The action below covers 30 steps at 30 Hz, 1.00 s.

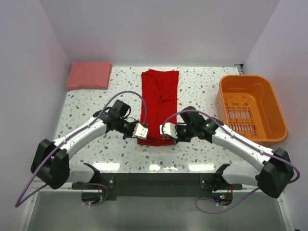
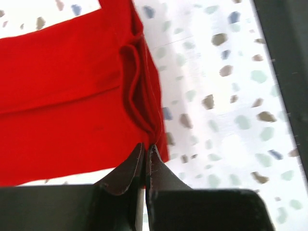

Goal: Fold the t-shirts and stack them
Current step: Fold the tshirt

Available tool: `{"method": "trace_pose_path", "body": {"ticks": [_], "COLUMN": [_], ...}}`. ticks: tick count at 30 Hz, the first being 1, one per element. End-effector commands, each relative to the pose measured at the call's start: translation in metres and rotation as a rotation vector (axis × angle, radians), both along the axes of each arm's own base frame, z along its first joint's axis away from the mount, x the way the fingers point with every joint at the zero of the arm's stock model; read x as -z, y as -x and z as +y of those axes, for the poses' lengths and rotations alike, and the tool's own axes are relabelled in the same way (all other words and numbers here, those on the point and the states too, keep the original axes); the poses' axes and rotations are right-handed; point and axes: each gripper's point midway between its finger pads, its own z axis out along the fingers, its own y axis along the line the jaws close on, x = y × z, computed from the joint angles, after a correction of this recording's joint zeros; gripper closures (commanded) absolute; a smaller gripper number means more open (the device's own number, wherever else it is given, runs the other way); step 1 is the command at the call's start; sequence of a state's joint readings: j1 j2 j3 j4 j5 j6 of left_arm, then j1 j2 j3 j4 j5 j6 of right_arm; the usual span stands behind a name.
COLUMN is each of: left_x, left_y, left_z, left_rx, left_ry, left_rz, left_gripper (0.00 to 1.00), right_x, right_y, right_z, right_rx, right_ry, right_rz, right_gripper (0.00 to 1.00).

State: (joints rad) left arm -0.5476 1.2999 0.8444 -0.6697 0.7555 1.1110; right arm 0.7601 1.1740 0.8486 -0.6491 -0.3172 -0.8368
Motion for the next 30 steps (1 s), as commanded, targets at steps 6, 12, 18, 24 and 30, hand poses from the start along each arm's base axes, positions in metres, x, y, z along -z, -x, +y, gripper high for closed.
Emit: {"method": "trace_pose_path", "body": {"ticks": [6, 12, 18, 24, 30], "left_x": [-0.016, -0.011, -0.006, 0.002, 0.017], "left_y": [-0.096, -0.152, -0.195, -0.232, -0.251], "left_z": [-0.006, -0.004, -0.006, -0.009, -0.007], "left_rx": [-0.041, -0.065, -0.07, -0.08, -0.09], "left_ry": [0.031, 0.026, 0.022, 0.017, 0.005], "left_rz": [-0.108, -0.113, -0.114, -0.104, -0.103], "left_gripper": [1.0, 1.0, 1.0, 1.0, 1.0], "right_x": [-0.015, -0.008, -0.01, 0.003, 0.02], "right_y": [-0.083, -0.134, -0.182, -0.22, -0.245], "right_z": [0.011, 0.009, 0.005, 0.001, -0.002], "right_rx": [-0.039, -0.032, -0.013, -0.006, 0.001], "right_ry": [-0.044, -0.036, -0.039, -0.025, -0.004], "right_rz": [-0.037, -0.016, -0.011, 0.019, 0.034], "right_gripper": [1.0, 1.0, 1.0, 1.0, 1.0]}}
